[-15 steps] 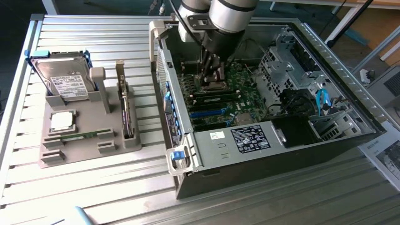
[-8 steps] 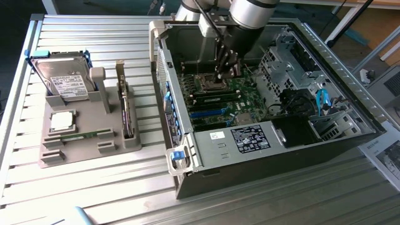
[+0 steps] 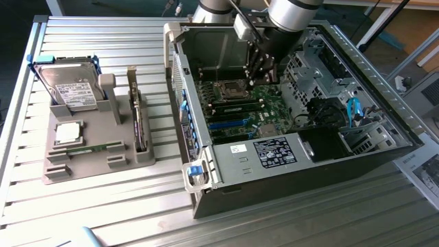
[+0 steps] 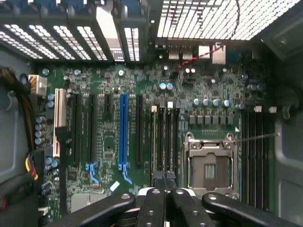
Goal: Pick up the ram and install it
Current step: 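Press down the ram until it locks into place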
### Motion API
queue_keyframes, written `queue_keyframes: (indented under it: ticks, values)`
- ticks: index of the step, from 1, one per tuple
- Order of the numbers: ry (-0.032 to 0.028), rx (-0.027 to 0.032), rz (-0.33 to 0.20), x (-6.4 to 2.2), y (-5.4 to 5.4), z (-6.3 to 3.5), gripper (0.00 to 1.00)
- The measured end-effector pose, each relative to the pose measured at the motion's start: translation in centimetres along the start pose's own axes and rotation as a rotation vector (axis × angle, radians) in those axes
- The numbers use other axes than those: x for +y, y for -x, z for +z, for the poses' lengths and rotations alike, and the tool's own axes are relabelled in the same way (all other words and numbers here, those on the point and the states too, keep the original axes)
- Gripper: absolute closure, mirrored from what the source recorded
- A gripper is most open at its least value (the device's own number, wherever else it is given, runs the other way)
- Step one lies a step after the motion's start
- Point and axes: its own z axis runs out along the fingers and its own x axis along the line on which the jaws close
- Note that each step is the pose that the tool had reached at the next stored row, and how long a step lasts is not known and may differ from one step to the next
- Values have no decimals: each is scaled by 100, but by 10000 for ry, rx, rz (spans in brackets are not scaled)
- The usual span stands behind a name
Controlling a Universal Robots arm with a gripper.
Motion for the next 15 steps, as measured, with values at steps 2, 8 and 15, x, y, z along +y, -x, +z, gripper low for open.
queue_keyframes:
  ticks: [2, 8, 15]
  values:
    - [17, 0, 0, -21, 0, -2, 90]
    - [20, 0, 1, -26, 0, -2, 90]
    - [19, 0, 1, -26, 0, -2, 90]
